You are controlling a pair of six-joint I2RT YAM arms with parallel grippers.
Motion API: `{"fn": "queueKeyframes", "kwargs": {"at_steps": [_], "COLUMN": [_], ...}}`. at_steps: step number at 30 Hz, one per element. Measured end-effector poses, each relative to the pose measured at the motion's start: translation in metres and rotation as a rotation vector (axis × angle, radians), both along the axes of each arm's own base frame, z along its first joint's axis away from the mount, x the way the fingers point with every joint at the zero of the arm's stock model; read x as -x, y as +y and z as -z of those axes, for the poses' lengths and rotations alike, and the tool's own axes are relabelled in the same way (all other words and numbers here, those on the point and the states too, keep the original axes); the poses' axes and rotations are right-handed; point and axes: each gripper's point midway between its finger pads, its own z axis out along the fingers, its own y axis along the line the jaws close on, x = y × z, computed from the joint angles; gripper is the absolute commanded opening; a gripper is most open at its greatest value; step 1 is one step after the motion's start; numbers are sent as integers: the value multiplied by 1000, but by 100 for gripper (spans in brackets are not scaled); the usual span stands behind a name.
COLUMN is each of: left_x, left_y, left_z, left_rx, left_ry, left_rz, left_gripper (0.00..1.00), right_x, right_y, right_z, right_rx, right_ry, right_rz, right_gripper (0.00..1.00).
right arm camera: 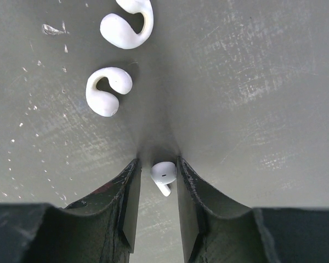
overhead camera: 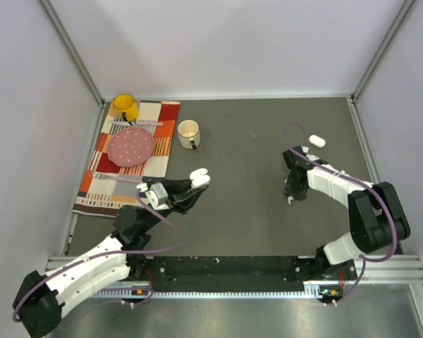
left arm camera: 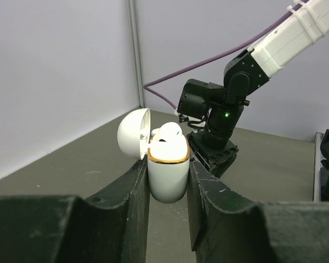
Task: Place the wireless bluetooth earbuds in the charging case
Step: Pick up the left earbud from the center of the board.
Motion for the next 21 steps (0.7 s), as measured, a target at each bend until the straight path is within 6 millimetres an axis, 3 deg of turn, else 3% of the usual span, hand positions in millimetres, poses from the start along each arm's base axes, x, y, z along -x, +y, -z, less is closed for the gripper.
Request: {"fn": "queueKeyframes", "kwargs": {"at_steps": [21], "left_x": [0], "left_y": [0], "left_z": [1], "left_rx": [-2], "left_ry": [2], "left_rz": [1], "left_gripper": [0], "right_x": [2], "right_y": [-2], "right_z": [0], "right_rx": [-2], "right_ry": [-32], "right_rz": [10], "right_gripper": [25]}}
